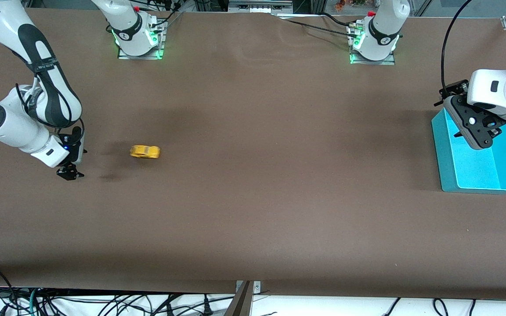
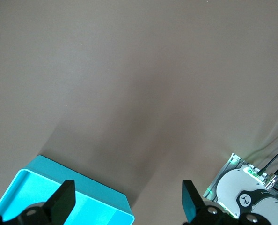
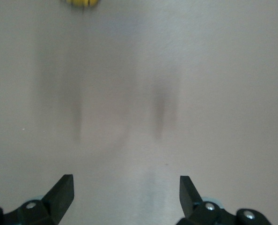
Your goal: Wind and store yellow beetle car
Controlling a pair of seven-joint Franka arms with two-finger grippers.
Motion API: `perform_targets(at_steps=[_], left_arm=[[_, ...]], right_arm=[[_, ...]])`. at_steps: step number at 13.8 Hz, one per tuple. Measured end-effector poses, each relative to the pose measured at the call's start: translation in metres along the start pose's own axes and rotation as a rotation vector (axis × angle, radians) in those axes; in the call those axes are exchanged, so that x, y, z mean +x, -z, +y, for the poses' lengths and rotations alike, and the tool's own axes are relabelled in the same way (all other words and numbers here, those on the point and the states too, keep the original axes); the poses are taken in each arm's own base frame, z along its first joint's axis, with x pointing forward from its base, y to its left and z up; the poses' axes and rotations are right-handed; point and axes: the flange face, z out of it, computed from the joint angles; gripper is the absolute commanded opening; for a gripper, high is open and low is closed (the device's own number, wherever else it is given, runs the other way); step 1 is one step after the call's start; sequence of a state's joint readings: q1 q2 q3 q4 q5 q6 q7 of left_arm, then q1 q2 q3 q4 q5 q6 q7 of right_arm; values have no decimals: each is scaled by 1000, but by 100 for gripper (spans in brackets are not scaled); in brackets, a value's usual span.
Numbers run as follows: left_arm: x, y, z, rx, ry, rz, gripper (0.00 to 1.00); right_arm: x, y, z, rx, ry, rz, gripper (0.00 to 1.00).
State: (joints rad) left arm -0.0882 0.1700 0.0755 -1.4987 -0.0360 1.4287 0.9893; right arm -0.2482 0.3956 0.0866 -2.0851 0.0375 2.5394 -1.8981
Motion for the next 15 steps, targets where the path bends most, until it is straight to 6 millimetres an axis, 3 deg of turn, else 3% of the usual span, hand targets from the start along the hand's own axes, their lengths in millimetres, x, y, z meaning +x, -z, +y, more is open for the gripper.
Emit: perform_targets(at_steps=[4, 8, 15], left_arm=[[3, -7, -5, -2, -99, -2, 100], [-2, -41, -20, -22, -120, -9, 100], [-26, -123, -36, -79, -226, -24, 100]], right_arm=[[14, 51, 23, -61, 20, -4, 100], [37, 114, 33, -81, -37, 0, 100], [52, 152, 35, -110, -233, 5, 100]])
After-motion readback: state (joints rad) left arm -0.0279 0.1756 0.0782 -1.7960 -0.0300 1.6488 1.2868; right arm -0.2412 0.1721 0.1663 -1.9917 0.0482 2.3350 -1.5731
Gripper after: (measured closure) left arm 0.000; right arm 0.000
